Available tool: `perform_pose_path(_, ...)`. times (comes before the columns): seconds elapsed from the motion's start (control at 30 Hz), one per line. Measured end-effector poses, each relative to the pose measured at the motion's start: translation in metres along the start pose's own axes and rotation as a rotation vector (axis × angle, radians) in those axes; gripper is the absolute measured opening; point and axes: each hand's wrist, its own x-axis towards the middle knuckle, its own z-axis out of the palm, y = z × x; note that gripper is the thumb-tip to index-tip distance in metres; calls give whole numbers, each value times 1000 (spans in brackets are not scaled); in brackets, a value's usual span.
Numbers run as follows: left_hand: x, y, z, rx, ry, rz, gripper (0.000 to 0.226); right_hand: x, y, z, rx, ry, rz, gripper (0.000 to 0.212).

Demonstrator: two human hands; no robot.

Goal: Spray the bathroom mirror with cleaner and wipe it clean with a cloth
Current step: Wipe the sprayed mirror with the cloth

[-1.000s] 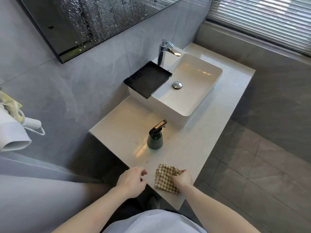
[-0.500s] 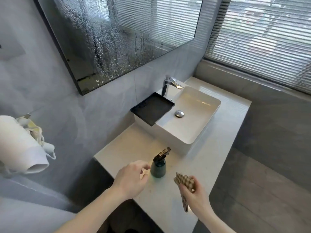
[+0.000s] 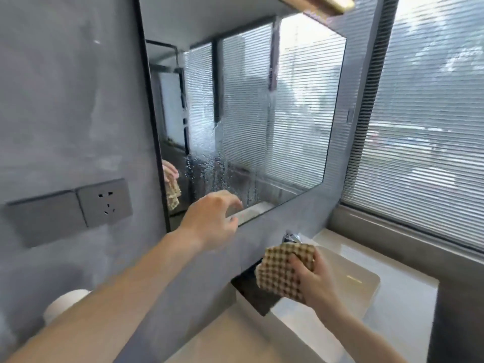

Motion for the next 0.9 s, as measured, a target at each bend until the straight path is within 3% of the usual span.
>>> perform_pose_path(0.2,76,-8,-105,306,151,91,36,57,-101,40,116,47,-83,11)
perform_pose_path(0.53,137,-30,-264,813,403,46,72,124,-244,92,402,81,-146,19)
perform_pose_path(0.73,168,-49,-325,929,509,59,83,165,-321,141,485,100,-371,19)
perform_pose_path(0.9,174,-78,-338,1102,608,105,87,177,-370,193,405,128,-548,22)
